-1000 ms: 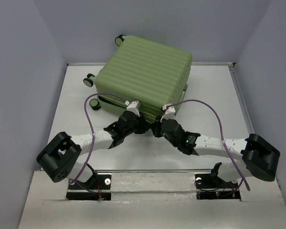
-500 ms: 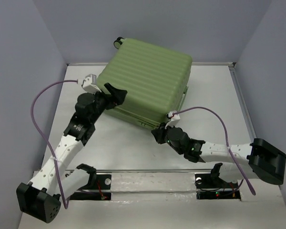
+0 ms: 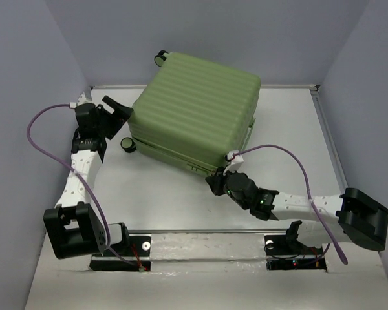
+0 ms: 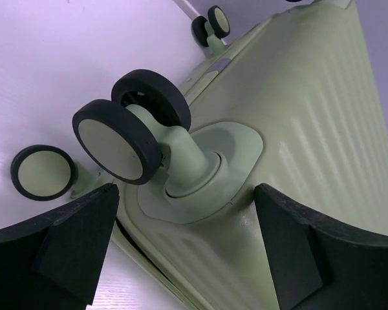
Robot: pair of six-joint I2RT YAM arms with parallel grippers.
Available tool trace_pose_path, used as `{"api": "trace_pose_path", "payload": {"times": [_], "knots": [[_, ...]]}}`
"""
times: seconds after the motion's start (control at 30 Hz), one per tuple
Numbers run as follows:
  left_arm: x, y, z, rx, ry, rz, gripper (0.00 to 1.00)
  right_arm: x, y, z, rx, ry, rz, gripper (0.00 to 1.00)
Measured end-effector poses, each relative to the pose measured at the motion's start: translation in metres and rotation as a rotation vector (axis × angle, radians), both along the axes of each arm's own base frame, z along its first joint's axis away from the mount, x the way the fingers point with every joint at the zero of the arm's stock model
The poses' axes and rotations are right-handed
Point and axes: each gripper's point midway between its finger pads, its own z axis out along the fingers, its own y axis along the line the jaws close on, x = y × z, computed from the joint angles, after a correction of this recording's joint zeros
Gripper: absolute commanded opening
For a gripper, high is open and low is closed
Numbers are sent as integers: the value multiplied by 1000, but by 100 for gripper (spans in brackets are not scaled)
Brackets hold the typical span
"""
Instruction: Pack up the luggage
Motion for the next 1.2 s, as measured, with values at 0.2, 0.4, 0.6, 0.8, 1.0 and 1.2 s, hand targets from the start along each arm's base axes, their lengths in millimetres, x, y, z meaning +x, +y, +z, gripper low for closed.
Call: {"api": "trace_pose_path", "payload": {"times": [0.2,0.4,0.6,0.8,1.0,1.2], "knots": [[14,4,1,-46,-26,5,96,-1,1,0,-1,1,12,7],[36,7,-13,-87,-34,14,95,-3,2,0,2,3,21,7],[48,10,-15,-131,-55,33,93,-4,3,0,2,6,29,7],[53,13,-13,-164,-73,52,90,-5,3,0,0,9,32,7],[62,13,-22,-191,-68,60,70,-5,2,0,-2,11,34,7],[64,17,-23,-225,-62,83,35,-6,2,-1,-3,12,36,7]]}}
